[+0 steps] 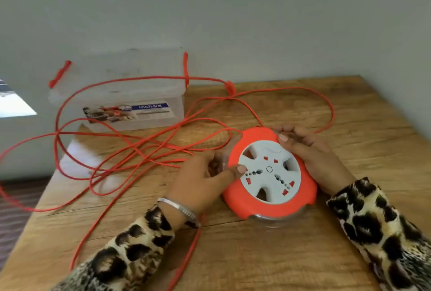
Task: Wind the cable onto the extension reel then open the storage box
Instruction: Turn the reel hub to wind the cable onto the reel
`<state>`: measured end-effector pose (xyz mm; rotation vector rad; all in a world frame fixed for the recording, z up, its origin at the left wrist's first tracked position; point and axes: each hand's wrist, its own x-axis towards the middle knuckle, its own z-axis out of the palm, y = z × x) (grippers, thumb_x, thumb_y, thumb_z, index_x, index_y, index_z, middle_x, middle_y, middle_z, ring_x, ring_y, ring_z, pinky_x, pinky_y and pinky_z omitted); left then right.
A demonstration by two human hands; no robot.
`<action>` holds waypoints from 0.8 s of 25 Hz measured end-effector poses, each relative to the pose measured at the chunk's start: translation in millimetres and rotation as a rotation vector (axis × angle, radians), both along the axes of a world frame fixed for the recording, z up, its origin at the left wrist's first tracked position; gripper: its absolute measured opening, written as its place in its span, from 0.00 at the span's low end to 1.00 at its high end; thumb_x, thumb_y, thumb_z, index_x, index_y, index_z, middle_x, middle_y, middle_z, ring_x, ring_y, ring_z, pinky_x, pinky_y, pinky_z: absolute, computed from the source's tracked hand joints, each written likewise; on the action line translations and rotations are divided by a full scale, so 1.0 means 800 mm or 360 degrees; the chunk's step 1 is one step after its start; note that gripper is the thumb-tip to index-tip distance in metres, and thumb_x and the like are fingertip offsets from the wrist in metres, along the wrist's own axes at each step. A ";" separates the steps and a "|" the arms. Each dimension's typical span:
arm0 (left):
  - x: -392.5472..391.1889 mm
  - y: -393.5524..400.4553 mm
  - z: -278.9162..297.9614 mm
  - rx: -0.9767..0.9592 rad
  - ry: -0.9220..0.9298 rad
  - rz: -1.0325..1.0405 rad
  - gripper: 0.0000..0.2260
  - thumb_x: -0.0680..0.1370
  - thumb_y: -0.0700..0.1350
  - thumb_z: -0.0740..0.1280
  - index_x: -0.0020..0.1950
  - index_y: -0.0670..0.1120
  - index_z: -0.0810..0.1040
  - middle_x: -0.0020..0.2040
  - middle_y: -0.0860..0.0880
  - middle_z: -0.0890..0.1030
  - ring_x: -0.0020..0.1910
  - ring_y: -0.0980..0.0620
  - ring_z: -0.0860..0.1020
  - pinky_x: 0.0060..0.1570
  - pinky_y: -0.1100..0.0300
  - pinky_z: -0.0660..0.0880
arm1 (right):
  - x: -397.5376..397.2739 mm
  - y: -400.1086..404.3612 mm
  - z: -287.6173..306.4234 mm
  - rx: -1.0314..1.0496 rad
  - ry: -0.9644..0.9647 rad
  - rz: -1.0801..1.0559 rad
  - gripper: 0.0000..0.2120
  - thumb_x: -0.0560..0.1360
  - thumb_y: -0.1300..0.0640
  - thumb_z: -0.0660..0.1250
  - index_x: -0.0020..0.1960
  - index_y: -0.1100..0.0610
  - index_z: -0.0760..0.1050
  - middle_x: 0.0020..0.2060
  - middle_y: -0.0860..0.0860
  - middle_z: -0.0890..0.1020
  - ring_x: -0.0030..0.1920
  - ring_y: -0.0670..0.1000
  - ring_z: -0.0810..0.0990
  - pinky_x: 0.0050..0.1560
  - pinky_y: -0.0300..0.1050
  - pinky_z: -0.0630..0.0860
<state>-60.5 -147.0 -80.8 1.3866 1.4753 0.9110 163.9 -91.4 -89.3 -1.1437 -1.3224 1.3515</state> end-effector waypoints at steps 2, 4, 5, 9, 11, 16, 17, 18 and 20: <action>-0.003 0.006 -0.009 0.0061 -0.0074 -0.0034 0.17 0.67 0.56 0.75 0.47 0.45 0.81 0.34 0.50 0.82 0.27 0.55 0.76 0.25 0.59 0.71 | -0.001 -0.003 -0.003 0.0303 -0.0183 -0.0051 0.09 0.76 0.58 0.66 0.55 0.55 0.79 0.44 0.46 0.83 0.47 0.46 0.81 0.47 0.39 0.77; -0.001 -0.003 -0.011 0.0073 -0.0111 -0.0054 0.21 0.66 0.55 0.74 0.50 0.41 0.81 0.35 0.44 0.81 0.27 0.53 0.76 0.23 0.60 0.73 | 0.001 -0.012 -0.004 0.0674 -0.0547 -0.0059 0.10 0.76 0.52 0.65 0.55 0.52 0.79 0.48 0.47 0.83 0.50 0.48 0.80 0.52 0.45 0.77; 0.000 0.003 -0.007 0.0038 -0.0176 -0.0049 0.20 0.67 0.53 0.74 0.49 0.40 0.80 0.33 0.45 0.80 0.26 0.53 0.76 0.22 0.60 0.74 | 0.003 -0.006 0.006 0.0857 -0.0767 -0.0075 0.11 0.75 0.51 0.65 0.56 0.51 0.79 0.49 0.47 0.82 0.52 0.49 0.80 0.55 0.49 0.76; 0.011 -0.019 0.017 0.0112 -0.0242 -0.0026 0.09 0.74 0.46 0.72 0.48 0.42 0.78 0.28 0.53 0.78 0.22 0.57 0.74 0.22 0.61 0.75 | 0.002 -0.046 0.048 0.1522 -0.1383 -0.0078 0.14 0.74 0.51 0.65 0.57 0.52 0.80 0.48 0.49 0.77 0.49 0.50 0.76 0.52 0.48 0.71; 0.014 -0.036 0.031 0.0173 -0.0203 -0.0045 0.12 0.74 0.47 0.72 0.52 0.42 0.76 0.36 0.46 0.78 0.24 0.54 0.76 0.23 0.59 0.78 | 0.000 -0.084 0.053 0.1576 -0.1539 -0.0106 0.14 0.73 0.51 0.64 0.56 0.52 0.79 0.48 0.50 0.76 0.47 0.53 0.76 0.49 0.49 0.74; 0.030 -0.082 0.043 0.0170 -0.0327 -0.0011 0.15 0.75 0.45 0.71 0.59 0.43 0.72 0.52 0.43 0.81 0.38 0.46 0.82 0.30 0.45 0.82 | 0.007 -0.155 0.027 0.1437 -0.2093 -0.0112 0.27 0.73 0.53 0.64 0.70 0.45 0.64 0.57 0.55 0.77 0.58 0.60 0.73 0.57 0.54 0.72; 0.037 -0.090 0.043 0.0145 -0.0361 -0.0005 0.15 0.76 0.45 0.70 0.60 0.44 0.72 0.53 0.43 0.81 0.40 0.45 0.83 0.32 0.43 0.82 | 0.009 -0.161 0.028 0.1459 -0.2135 -0.0085 0.28 0.73 0.54 0.64 0.71 0.43 0.62 0.57 0.55 0.77 0.59 0.60 0.71 0.58 0.54 0.70; 0.043 -0.095 0.042 0.0109 -0.0410 0.0009 0.15 0.76 0.44 0.70 0.61 0.44 0.71 0.54 0.43 0.80 0.41 0.43 0.82 0.34 0.40 0.81 | 0.010 -0.164 0.031 0.1462 -0.2184 -0.0079 0.28 0.74 0.54 0.63 0.72 0.42 0.61 0.58 0.54 0.77 0.60 0.59 0.70 0.59 0.53 0.68; 0.056 -0.105 0.037 0.0035 -0.0547 0.0034 0.15 0.77 0.42 0.69 0.62 0.45 0.70 0.55 0.43 0.79 0.41 0.42 0.82 0.37 0.36 0.80 | 0.013 -0.170 0.038 0.1459 -0.2290 -0.0119 0.27 0.77 0.52 0.60 0.73 0.41 0.58 0.59 0.54 0.77 0.61 0.59 0.69 0.57 0.51 0.67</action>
